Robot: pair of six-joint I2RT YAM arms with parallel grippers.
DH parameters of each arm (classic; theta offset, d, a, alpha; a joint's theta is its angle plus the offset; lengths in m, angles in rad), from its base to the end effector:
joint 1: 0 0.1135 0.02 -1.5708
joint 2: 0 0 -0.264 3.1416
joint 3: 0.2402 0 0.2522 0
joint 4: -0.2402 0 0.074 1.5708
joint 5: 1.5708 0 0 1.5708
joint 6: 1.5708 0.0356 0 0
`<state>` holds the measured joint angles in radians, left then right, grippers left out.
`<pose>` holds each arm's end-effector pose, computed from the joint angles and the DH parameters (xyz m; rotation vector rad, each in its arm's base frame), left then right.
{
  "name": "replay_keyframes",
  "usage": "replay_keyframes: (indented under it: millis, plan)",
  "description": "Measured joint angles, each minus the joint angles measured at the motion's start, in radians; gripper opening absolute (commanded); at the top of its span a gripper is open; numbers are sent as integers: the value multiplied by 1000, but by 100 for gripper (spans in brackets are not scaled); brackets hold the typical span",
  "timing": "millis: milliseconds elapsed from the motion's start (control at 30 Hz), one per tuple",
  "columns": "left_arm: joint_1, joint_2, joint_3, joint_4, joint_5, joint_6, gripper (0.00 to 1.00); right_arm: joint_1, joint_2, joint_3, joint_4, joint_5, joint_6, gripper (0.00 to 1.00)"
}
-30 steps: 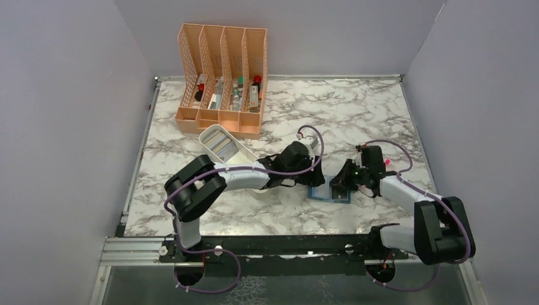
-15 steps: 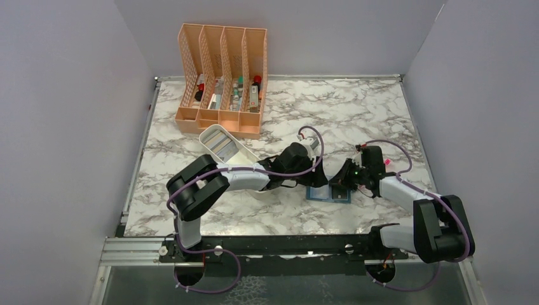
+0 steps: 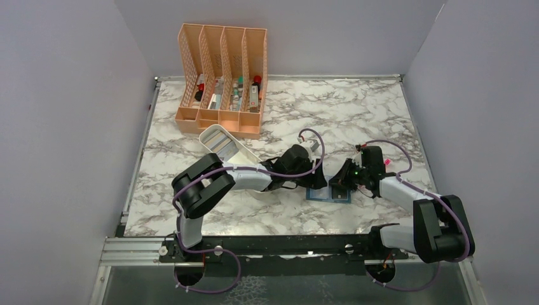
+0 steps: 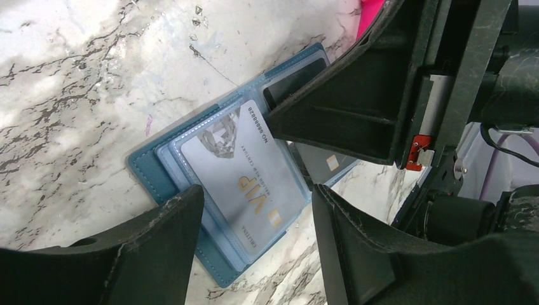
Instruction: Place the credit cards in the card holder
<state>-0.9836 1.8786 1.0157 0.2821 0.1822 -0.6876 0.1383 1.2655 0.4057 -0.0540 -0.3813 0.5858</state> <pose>0.2140 -0.3332 0.1582 0.4663 2.3330 -1.0970 0.2075 0.0423 0.1341 0.4028 2.5269 0.7691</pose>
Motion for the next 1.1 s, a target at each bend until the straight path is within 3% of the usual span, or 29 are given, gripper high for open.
replay_keyframes:
  millis: [1100]
  plan:
    - [0, 18, 3, 17, 1, -35, 71, 0, -5, -8, 10, -1, 0, 9]
